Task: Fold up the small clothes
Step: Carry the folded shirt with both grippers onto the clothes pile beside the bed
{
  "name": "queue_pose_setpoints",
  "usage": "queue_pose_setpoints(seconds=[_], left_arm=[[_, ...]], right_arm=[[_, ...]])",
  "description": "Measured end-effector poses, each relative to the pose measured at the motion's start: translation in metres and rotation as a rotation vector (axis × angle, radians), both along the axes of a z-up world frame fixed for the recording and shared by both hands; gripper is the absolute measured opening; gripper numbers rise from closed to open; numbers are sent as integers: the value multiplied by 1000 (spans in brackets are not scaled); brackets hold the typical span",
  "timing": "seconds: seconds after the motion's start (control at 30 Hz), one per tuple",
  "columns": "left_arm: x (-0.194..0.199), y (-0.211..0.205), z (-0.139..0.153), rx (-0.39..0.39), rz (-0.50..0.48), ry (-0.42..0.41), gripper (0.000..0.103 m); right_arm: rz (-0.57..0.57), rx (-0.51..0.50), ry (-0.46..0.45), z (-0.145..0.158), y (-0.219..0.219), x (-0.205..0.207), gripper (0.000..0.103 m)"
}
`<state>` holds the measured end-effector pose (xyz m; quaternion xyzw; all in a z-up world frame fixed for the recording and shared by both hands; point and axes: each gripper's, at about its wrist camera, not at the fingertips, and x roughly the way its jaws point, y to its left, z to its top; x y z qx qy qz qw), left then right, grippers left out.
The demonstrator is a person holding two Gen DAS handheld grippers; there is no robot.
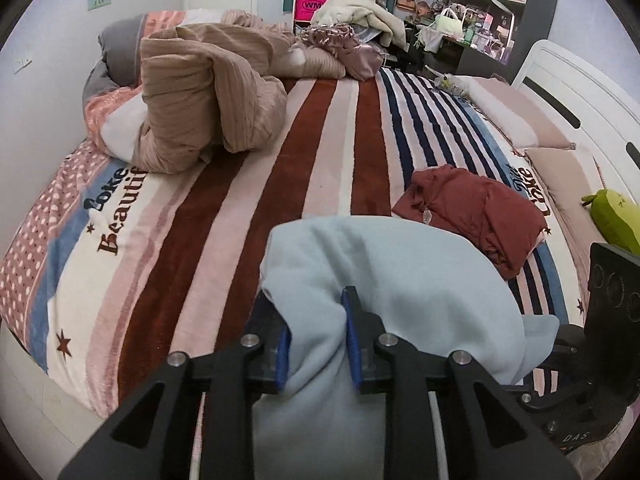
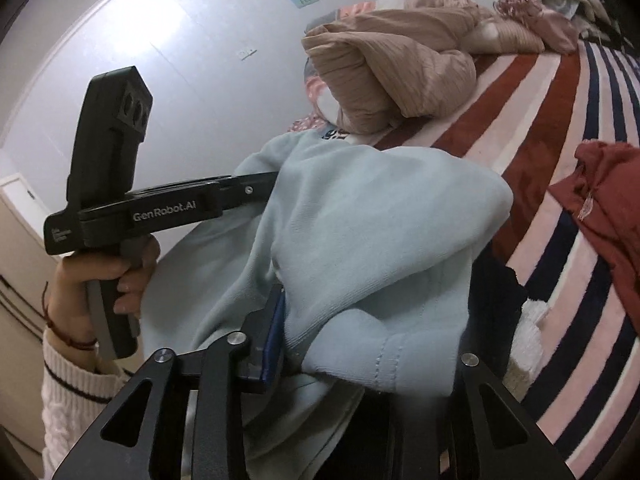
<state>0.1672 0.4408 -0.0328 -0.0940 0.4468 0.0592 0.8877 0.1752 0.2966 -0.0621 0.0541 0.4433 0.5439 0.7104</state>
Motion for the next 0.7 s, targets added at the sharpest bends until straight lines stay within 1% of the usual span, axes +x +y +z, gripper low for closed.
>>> queue_pose_setpoints(seconds=[0.07, 0.13, 0.23, 0.3, 0.37, 0.43, 0.53, 0.6, 0.7], left_arm=[[-2, -2, 3, 2, -5, -7, 27], [-6, -6, 5, 23, -4, -18, 37], [-11, -11, 13, 60, 14, -42, 49], [-15, -15, 18, 88, 22, -57, 53], [-19, -19, 24, 105, 29, -69, 55], [-24, -25, 29, 110, 32, -79, 57], [-30, -36, 37, 130, 39, -97, 61], [-36, -45, 44, 134, 46, -124, 61], [-47, -63, 55, 135, 54, -186, 61]], right_arm=[[10, 5, 1, 1, 0, 2, 28], [14, 0, -12, 3, -3, -1, 32], [22, -1, -31, 5, -7, -5, 34], [20, 0, -39, 7, -10, -6, 37], [16, -4, -59, 10, -15, -8, 44], [5, -12, -82, 14, -23, -13, 47], [-12, -15, -120, 21, -37, -19, 49], [-25, -15, -144, 27, -48, -23, 50], [-48, -1, -173, 36, -70, -27, 55]])
